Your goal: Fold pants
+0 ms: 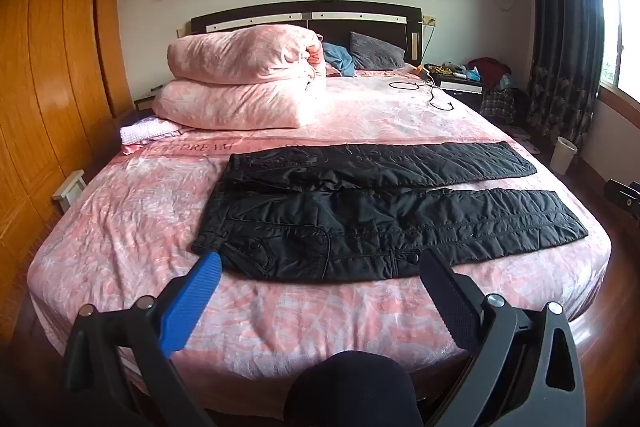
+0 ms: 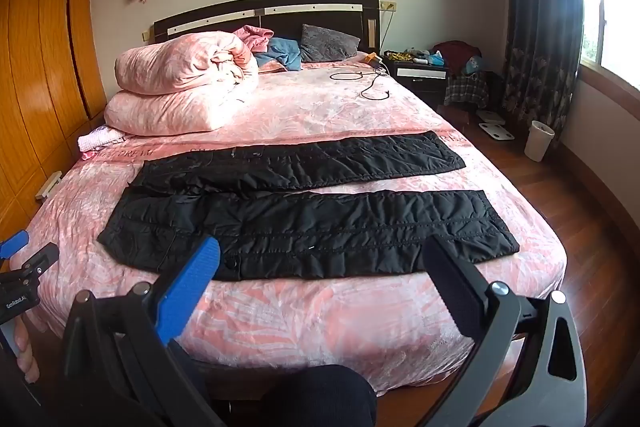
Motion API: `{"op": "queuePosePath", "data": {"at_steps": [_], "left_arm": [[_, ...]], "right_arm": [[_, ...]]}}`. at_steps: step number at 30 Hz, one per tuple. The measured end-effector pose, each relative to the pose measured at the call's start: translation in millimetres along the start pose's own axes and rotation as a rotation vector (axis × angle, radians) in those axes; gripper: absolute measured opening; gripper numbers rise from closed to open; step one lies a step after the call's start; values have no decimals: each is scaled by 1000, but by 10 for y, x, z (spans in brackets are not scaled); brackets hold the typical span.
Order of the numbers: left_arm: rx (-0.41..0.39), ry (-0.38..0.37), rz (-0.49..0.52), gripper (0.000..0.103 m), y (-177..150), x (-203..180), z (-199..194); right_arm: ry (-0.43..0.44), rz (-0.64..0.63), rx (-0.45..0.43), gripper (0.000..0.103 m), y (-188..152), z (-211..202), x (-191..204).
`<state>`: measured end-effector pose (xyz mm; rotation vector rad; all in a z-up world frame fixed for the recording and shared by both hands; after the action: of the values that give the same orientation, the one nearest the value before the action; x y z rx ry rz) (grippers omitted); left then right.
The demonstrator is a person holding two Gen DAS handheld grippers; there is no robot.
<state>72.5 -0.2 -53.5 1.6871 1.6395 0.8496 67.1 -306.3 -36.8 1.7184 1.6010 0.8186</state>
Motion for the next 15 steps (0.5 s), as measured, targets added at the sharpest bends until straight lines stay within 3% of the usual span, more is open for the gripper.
{"op": "queuePosePath", "data": {"at_steps": [15], "left_arm": [[2,9,-1,100,-37,129,26]], "right_arm": [[-1,-2,-7,101,7,-3,-3]]}}
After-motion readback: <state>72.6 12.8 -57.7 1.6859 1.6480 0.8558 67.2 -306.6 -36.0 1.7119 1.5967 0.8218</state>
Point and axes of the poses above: each gripper's, at about its wrist camera, not at the fingertips, and z roughly the way its jaws point, x to its left, y to its top, the point moved 9 cm from there along z, roughly the way its jaws point
